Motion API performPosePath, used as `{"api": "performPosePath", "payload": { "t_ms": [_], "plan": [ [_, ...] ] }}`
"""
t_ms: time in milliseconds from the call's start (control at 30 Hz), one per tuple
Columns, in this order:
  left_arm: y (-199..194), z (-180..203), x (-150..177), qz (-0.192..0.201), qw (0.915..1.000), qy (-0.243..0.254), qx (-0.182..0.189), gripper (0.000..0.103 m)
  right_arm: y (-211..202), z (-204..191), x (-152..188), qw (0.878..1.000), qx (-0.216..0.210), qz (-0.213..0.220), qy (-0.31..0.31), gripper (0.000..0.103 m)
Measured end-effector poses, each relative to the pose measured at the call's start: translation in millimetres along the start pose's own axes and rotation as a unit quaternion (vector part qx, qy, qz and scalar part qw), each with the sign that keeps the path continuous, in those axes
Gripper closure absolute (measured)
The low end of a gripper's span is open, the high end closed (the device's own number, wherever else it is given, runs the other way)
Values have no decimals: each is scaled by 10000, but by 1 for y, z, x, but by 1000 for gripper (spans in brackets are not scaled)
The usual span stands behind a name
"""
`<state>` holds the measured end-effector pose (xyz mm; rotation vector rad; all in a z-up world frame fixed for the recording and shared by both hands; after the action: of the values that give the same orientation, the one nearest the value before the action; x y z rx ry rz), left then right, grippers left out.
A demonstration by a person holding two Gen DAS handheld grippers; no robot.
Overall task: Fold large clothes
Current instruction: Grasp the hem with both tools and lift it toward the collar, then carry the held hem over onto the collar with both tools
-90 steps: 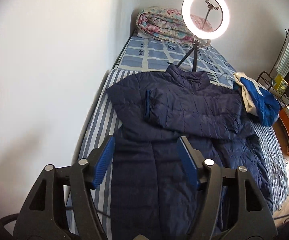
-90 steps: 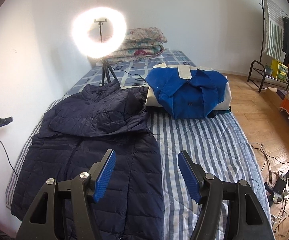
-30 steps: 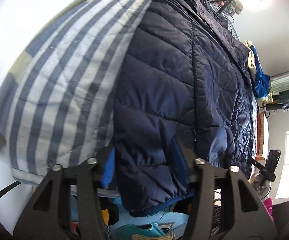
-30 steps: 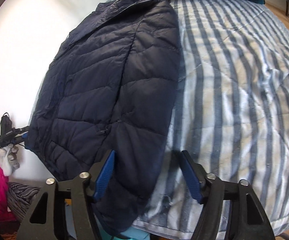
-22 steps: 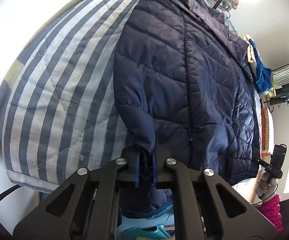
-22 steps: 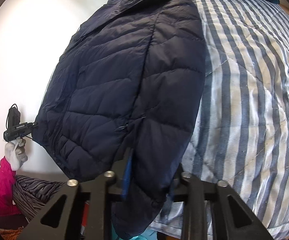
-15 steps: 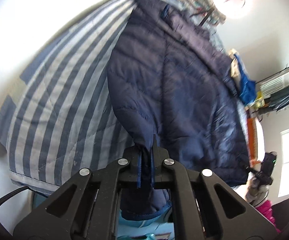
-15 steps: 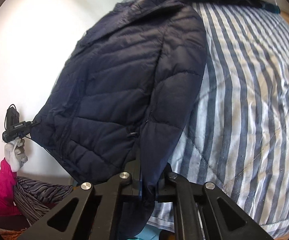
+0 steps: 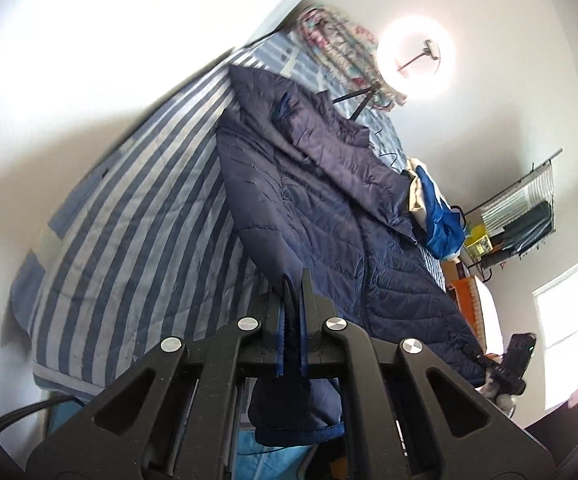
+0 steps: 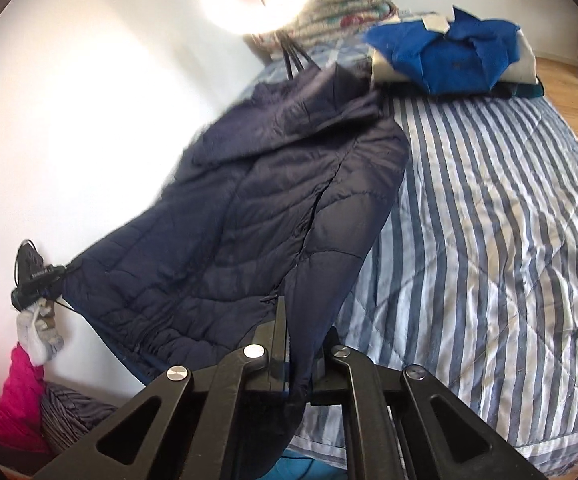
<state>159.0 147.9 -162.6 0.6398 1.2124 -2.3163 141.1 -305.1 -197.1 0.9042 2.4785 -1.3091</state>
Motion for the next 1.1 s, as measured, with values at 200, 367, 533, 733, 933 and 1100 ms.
{"api": "performPosePath", "payload": {
  "t_ms": [200,367,533,733,933,1100],
  "plan": [
    [-13,16,-6,161,9997,190,31,101,-15,-13,-5,9994,-144,299,-102,102],
    [-32,26,-17,389,9988,290,111,101,-30,-20,-9,9982,-411,437,-92,102],
    [-56,42,-40,672,9963,515,157,101,-54,-36,-19,9951,-681,672,-246,102],
    [-44,55,-91,842,9938,718,105,101,-54,-56,-65,9927,-622,914,-477,102],
    [-5,60,-147,957,9919,826,-105,101,-30,-60,-118,9924,-497,1027,-450,102],
    [41,56,-192,966,9917,802,-267,101,10,-52,-168,9940,-269,1038,-208,102]
  ]
}}
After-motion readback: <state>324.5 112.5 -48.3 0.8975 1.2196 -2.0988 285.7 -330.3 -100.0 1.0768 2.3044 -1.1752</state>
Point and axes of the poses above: each gripper's, at about its wrist camera, not at the fingertips, and y roughly the way its jaws point, z to its right, x to its underside, the point moved 3 cm from there along y, roughly the way its jaws point, and after that the axes turned 12 degrees about y, right-handed, at the moved point
